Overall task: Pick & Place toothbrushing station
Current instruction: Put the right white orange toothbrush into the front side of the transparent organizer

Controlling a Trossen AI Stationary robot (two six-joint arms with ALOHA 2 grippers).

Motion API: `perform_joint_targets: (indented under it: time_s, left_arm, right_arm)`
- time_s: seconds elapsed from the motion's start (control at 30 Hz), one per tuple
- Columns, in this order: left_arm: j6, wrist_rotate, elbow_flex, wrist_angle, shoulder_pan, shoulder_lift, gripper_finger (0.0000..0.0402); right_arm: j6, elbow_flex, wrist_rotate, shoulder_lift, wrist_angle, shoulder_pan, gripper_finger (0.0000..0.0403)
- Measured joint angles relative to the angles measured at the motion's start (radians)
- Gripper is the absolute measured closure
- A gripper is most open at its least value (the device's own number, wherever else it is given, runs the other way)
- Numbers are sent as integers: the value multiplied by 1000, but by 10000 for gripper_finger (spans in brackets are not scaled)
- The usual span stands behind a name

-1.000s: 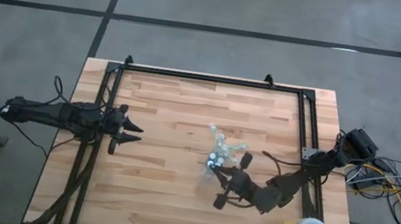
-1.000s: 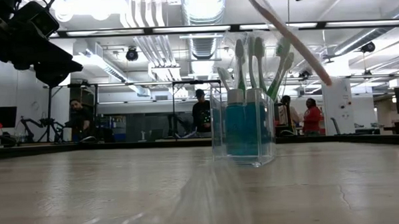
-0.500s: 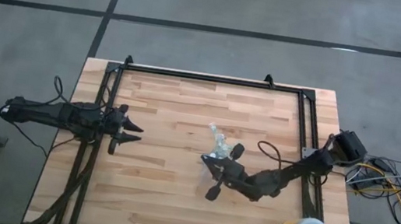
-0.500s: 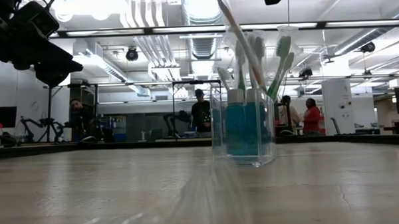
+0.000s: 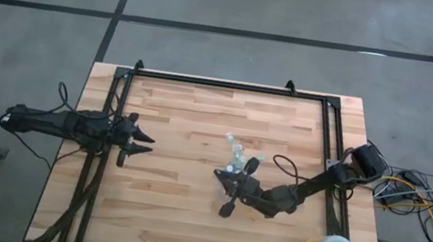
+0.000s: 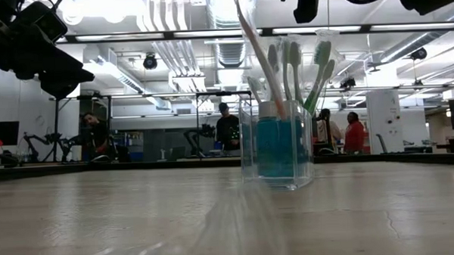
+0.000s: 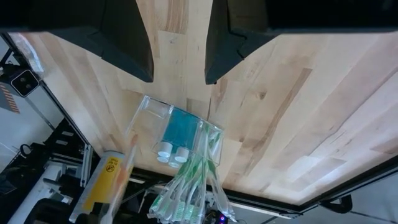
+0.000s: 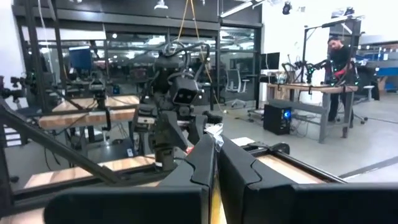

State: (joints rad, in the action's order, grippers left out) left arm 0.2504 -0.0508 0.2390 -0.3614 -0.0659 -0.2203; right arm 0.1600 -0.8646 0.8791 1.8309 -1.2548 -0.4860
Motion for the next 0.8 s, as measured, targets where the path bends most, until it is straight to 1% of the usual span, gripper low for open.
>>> perform_joint_targets:
  time_s: [0.13,0.3,0.37,0.67,0.8]
  left_arm:
    - [0,0,0,0,0,0,252]
    - [0,1,0,0,0,0,252]
    - [0,2,0,0,0,0,252]
    - [0,4,0,0,0,0,252]
    - [0,3,0,0,0,0,252]
  right_arm:
    - [-14,17,10,-1,9,-1,394]
    - [-178,33,14,-1,78,-9,394]
    - [-213,39,14,0,100,-14,394]
    - [-299,69,14,-1,101,-29,394]
    - [-308,74,40,-3,101,-38,393]
